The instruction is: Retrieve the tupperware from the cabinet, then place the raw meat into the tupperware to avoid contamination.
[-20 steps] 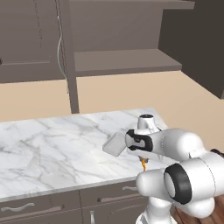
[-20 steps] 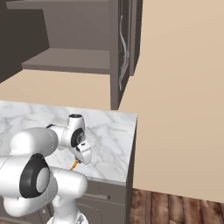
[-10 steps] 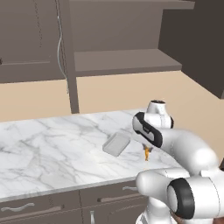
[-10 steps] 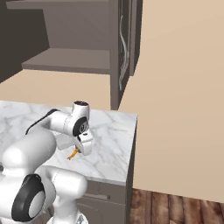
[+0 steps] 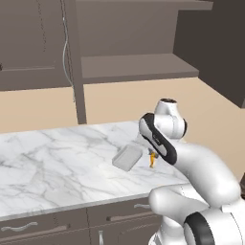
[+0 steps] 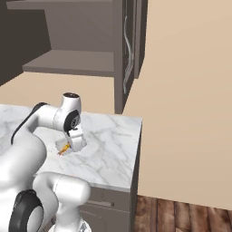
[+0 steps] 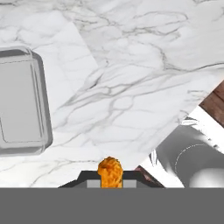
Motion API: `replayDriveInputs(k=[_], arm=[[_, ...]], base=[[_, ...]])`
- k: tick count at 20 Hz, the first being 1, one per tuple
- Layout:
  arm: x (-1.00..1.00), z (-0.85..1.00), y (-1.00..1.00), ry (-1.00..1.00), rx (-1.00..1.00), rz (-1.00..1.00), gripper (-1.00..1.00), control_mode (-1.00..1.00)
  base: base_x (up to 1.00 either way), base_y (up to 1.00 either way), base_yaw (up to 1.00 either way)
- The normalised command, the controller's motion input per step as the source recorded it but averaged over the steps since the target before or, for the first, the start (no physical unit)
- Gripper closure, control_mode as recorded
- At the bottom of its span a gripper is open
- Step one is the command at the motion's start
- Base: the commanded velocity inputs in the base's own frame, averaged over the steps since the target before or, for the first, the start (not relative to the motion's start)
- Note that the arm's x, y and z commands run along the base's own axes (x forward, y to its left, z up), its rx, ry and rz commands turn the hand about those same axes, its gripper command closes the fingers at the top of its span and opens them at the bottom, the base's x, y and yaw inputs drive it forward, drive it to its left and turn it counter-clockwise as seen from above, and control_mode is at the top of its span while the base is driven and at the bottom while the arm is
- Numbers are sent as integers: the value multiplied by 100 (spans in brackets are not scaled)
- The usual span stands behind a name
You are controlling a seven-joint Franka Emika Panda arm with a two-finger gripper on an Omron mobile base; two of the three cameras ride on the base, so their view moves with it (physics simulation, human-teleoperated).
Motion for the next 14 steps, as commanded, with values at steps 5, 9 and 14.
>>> replayDriveInputs(k=[5, 9, 14], arm=[[5, 36, 31, 0, 0, -4, 100, -100], [21, 10, 12, 0, 0, -1, 100, -100], [40, 0, 18, 0, -1, 0, 100, -100]], base=[[0, 0, 0], [0, 0, 0], [0, 0, 0]])
